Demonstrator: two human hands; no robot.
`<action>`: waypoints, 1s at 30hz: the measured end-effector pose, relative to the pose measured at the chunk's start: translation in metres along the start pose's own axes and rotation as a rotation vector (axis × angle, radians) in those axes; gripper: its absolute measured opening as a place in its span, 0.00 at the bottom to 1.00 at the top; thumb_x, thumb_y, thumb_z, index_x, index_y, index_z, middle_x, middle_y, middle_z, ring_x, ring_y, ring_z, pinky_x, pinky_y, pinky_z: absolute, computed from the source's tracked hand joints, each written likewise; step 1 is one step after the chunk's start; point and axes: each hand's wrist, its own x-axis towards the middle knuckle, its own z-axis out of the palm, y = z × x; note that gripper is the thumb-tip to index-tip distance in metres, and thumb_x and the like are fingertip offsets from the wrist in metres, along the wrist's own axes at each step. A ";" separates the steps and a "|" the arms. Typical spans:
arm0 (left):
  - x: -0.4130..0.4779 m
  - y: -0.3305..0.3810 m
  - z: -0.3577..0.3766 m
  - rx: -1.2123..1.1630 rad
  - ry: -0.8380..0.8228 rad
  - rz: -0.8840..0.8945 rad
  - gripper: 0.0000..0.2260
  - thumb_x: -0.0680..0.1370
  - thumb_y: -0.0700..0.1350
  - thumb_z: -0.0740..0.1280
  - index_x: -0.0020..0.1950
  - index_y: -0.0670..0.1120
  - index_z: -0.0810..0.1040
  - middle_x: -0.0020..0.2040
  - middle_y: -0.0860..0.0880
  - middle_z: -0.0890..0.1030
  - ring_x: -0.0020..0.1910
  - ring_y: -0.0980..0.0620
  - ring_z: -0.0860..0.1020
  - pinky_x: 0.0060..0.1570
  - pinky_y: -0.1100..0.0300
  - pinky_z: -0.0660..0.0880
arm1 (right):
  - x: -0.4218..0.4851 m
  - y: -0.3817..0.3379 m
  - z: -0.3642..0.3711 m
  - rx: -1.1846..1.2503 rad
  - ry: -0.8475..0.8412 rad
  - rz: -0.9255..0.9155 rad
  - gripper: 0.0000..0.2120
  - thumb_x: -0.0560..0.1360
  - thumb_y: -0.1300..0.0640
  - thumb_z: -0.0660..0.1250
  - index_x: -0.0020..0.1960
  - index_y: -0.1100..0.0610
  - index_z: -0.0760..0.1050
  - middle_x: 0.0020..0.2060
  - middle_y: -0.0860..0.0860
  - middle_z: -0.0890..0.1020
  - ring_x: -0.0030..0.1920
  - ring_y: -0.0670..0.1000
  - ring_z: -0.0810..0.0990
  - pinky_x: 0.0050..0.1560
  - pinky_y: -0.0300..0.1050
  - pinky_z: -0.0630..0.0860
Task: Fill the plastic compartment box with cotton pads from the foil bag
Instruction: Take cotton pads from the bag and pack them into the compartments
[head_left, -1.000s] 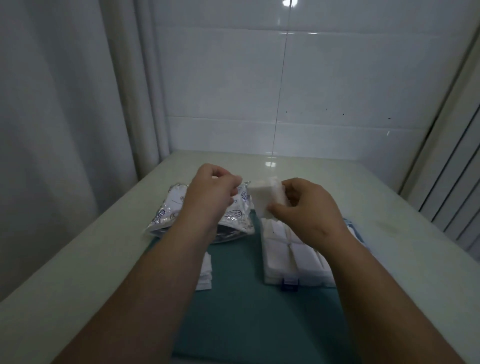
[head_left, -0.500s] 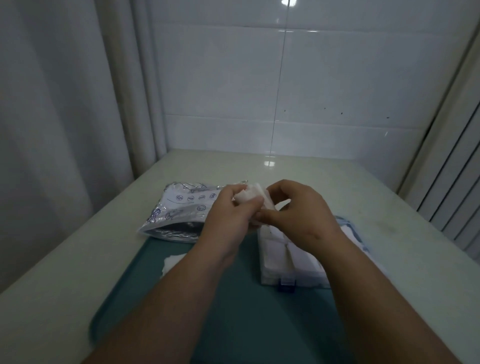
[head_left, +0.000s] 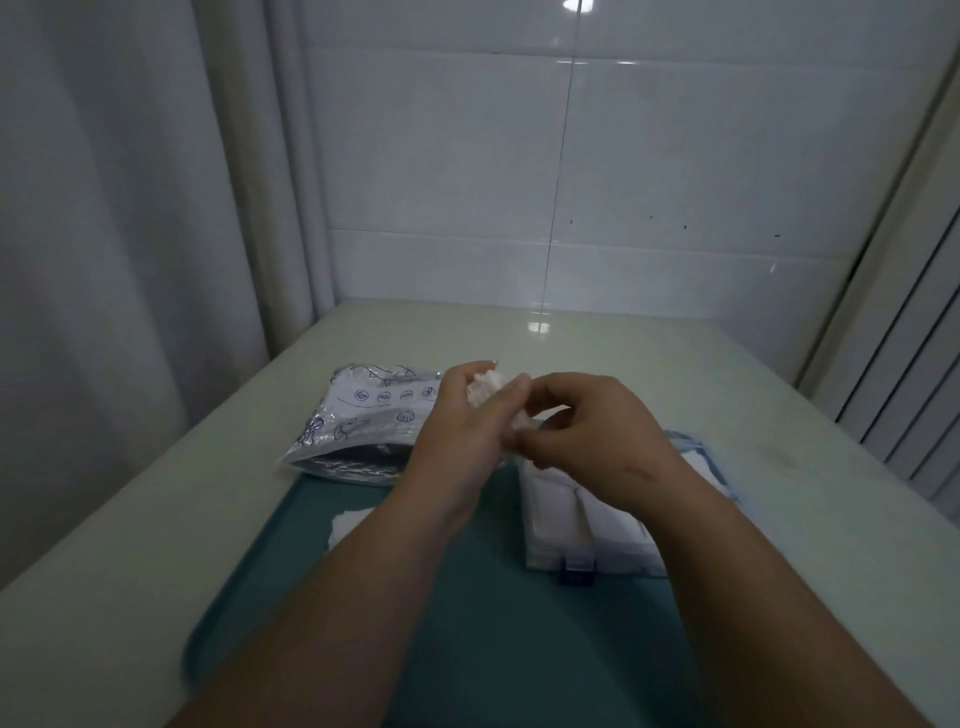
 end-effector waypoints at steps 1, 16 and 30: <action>0.001 0.000 0.000 -0.034 0.004 0.003 0.13 0.78 0.46 0.69 0.62 0.50 0.73 0.56 0.43 0.81 0.51 0.45 0.83 0.50 0.47 0.81 | -0.001 -0.001 0.000 -0.034 -0.033 -0.026 0.18 0.70 0.55 0.75 0.59 0.49 0.79 0.48 0.42 0.83 0.40 0.39 0.81 0.43 0.33 0.78; 0.001 0.009 -0.008 -0.356 -0.137 -0.286 0.13 0.76 0.47 0.68 0.58 0.43 0.78 0.46 0.42 0.80 0.42 0.45 0.81 0.38 0.54 0.80 | -0.006 -0.005 -0.002 -0.100 -0.090 -0.145 0.31 0.63 0.51 0.80 0.55 0.39 0.63 0.59 0.35 0.72 0.54 0.33 0.71 0.44 0.23 0.68; 0.001 0.010 -0.009 -0.500 -0.229 -0.387 0.13 0.76 0.49 0.67 0.50 0.39 0.82 0.44 0.41 0.81 0.40 0.42 0.82 0.41 0.52 0.80 | -0.007 -0.003 -0.008 -0.046 -0.145 -0.076 0.15 0.66 0.47 0.76 0.47 0.45 0.73 0.57 0.39 0.75 0.51 0.42 0.75 0.47 0.35 0.74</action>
